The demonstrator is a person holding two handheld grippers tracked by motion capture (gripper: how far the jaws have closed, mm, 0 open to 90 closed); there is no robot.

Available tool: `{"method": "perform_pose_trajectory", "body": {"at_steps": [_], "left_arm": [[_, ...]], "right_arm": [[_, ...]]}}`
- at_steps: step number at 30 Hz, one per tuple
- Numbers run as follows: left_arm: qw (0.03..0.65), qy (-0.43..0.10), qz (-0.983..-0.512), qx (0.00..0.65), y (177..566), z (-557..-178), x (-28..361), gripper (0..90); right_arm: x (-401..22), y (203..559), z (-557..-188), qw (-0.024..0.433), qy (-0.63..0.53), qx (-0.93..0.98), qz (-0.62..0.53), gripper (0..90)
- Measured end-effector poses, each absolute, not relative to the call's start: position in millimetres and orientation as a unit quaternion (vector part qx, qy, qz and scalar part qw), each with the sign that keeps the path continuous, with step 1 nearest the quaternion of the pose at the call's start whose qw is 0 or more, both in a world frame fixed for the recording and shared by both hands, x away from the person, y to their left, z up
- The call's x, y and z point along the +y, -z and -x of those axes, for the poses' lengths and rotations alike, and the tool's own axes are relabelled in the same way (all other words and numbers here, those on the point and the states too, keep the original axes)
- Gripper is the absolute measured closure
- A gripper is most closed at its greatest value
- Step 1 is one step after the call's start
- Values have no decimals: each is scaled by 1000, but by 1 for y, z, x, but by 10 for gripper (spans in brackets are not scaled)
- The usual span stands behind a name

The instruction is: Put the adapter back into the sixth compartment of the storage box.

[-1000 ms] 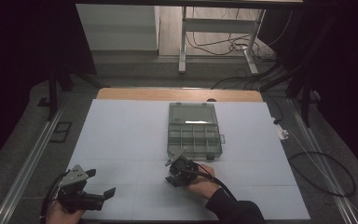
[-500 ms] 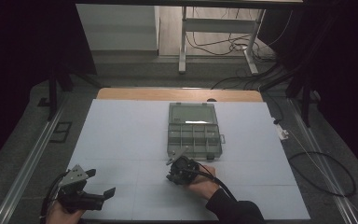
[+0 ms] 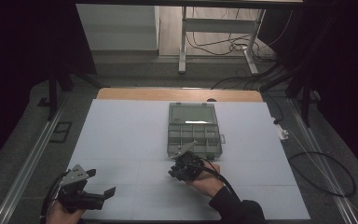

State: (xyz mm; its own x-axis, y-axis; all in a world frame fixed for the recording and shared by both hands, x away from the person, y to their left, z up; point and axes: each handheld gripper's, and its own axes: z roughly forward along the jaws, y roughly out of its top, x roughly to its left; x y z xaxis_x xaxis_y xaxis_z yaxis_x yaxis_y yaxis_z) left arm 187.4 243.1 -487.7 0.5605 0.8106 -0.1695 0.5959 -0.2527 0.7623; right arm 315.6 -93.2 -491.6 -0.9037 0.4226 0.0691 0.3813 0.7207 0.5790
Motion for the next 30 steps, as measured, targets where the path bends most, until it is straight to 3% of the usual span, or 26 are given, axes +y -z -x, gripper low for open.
{"method": "perform_pose_trajectory", "body": {"at_steps": [30], "left_arm": [[410,-129,-780,455,488,-189,243,12]], "right_arm": [[-126,463,-337,58,-357,894,-264,762]]}}
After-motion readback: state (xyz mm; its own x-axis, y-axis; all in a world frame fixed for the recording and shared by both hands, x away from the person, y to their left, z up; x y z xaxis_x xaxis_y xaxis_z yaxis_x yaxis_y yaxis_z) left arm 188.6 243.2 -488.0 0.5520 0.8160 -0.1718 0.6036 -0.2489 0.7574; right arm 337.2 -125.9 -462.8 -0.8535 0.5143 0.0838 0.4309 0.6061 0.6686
